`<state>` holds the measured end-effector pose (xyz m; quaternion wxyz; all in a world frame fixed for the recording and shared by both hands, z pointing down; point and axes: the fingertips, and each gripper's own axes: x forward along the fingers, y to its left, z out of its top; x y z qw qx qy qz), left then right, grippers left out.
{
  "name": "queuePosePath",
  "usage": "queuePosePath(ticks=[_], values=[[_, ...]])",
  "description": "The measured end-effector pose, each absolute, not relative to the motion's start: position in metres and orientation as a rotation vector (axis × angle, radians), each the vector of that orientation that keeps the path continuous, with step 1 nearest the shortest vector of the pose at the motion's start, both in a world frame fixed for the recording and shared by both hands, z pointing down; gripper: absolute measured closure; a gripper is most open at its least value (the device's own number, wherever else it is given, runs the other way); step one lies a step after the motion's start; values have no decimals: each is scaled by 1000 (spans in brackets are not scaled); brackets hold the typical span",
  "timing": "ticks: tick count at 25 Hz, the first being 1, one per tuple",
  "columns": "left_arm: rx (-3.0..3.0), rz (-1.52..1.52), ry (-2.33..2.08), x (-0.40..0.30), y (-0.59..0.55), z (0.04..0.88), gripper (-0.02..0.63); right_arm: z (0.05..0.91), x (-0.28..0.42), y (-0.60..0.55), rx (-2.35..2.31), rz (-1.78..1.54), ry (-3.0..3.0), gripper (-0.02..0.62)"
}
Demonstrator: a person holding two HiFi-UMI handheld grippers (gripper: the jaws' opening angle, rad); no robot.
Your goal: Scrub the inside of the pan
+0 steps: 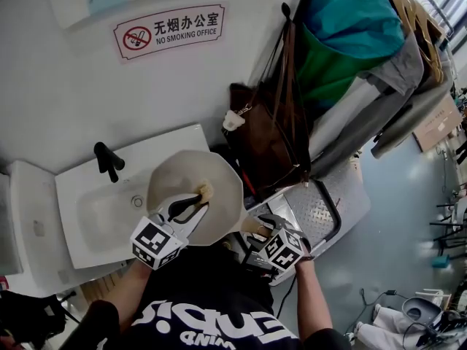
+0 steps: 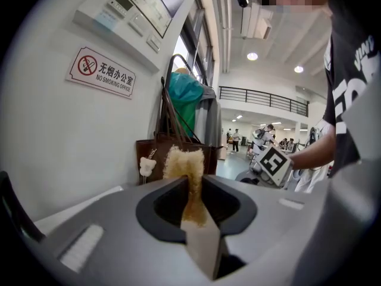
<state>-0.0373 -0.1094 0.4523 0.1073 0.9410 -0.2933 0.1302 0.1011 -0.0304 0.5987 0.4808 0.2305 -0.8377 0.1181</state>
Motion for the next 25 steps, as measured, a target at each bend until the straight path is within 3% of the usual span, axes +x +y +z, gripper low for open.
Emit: queuePosePath(ticks=[8,12,25], values=[[2754,443,-779,-36,-107,463,538,612,102,-26,492,285,-1968,318],[2748,461,-748,-31,-108,467,538,612,103,-29,494,294,-1954,419],[2821,751,-346,0,-95,480,538,613,103,-30,441,333,-1932,430]])
